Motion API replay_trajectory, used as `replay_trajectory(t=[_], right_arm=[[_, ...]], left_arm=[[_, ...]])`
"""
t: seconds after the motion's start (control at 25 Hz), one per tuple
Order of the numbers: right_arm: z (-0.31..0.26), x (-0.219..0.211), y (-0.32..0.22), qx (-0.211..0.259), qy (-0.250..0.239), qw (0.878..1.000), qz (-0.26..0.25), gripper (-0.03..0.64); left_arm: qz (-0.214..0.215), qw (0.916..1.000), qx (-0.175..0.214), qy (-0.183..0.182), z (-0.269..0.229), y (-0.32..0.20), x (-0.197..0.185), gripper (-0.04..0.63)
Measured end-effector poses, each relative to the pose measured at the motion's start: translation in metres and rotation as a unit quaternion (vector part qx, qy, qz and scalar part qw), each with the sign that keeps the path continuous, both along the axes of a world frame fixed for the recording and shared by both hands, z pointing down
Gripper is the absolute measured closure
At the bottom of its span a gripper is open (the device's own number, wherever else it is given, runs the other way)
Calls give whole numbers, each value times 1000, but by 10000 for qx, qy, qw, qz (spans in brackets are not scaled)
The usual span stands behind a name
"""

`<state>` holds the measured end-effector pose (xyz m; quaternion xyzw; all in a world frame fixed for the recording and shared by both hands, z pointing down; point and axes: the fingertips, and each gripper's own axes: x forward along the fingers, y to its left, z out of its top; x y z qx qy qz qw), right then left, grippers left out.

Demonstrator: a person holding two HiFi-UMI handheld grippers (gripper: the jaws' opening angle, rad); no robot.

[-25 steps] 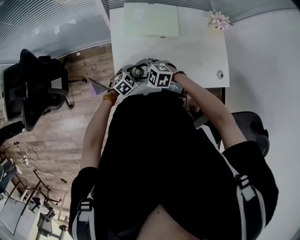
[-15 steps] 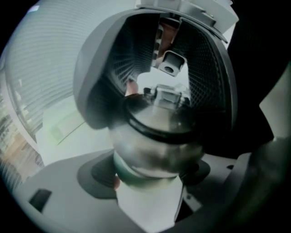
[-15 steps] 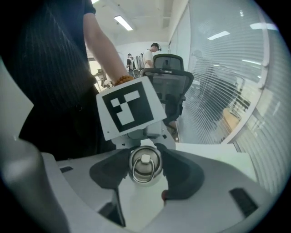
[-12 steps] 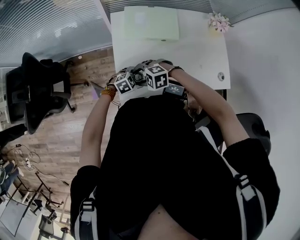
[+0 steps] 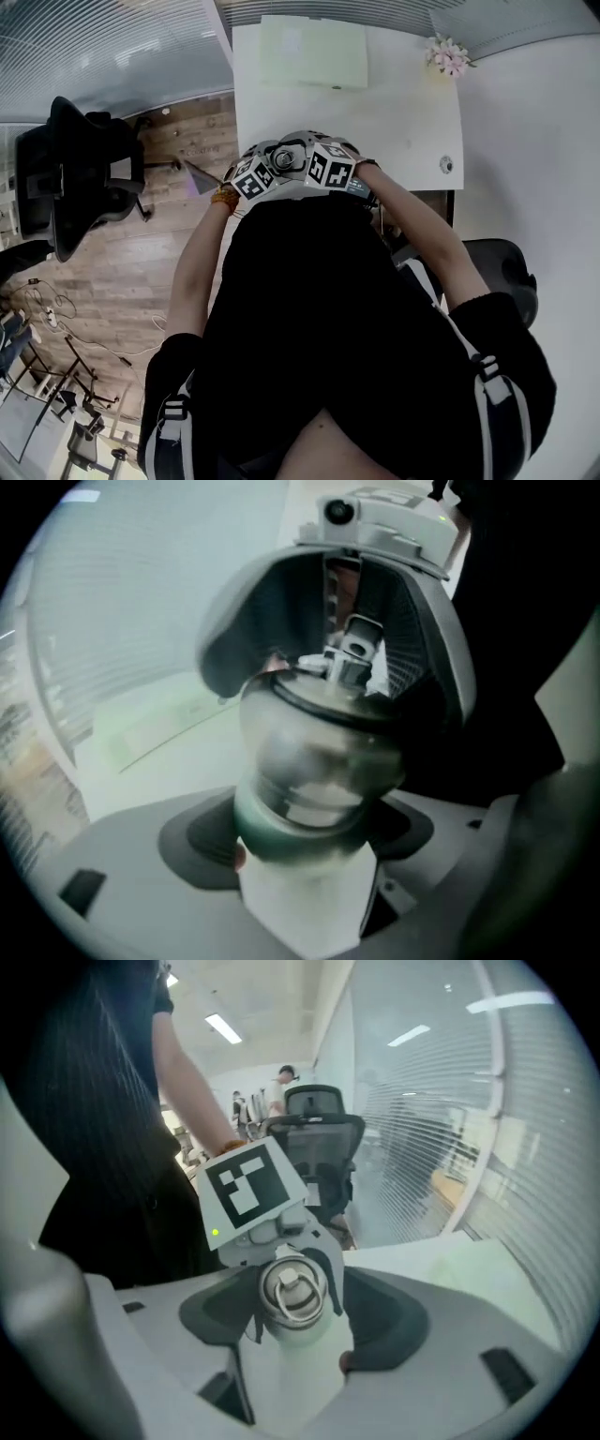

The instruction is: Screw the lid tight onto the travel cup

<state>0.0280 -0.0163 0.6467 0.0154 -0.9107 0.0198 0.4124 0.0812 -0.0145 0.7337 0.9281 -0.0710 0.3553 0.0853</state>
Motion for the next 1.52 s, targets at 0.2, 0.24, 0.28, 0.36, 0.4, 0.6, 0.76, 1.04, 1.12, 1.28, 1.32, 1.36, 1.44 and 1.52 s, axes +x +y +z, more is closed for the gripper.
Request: replay_trajectory(t=[0.2, 0.24, 0.28, 0.36, 0.4, 0.6, 0.76, 1.04, 1.12, 1.28, 1.32, 1.36, 1.44, 1.52], right_arm=[[1, 6, 6, 254, -94, 9961, 839, 379], [2, 5, 6, 260, -76, 9955, 912, 379], [3, 4, 6, 242, -57, 9954, 927, 379], [5, 4, 7, 148, -4, 9972, 730, 383], [5, 3, 7, 79, 39, 9986, 521, 384], [6, -4, 16, -179, 382, 9938, -1025, 385], [6, -6, 21, -260, 517, 9847, -1643, 384], [0, 5, 6, -107, -192, 9987, 456, 304], [-4, 7, 5, -193, -513, 9910, 1223, 338], [-2, 3, 2, 8, -547, 9844, 1672, 380], [0, 1, 2, 54, -477, 9859, 1603, 379], [2, -1, 3, 81, -418, 9879, 1489, 378], [3, -3, 5, -17, -359, 9921, 1201, 381], [4, -3, 7, -139, -267, 9967, 752, 383]], left_arm=[[-1276, 9918, 62, 82, -1, -5, -4, 209], [-1393, 9902, 59, 66, 0, -6, -5, 208], [-1425, 9898, 46, 48, 1, -5, -5, 209], [-1211, 9926, 5, -6, 1, -4, -4, 209], [-978, 9952, -12, -45, 2, -2, -4, 209], [1101, 9934, -27, -322, 3, 15, -7, 209], [2162, 9744, -51, -610, 4, 24, -9, 204], [-265, 9991, -2, 323, -1, 5, -7, 204], [-1185, 9920, 93, 429, -2, -4, -9, 204], [-1668, 9855, 136, 272, 0, -8, -10, 204], [-1639, 9862, 102, 223, 2, -7, -10, 206], [-1574, 9874, 61, 166, 3, -6, -11, 206], [-1294, 9916, -6, 47, 3, -3, -11, 206], [-752, 9971, -36, -115, 4, 1, -10, 206]])
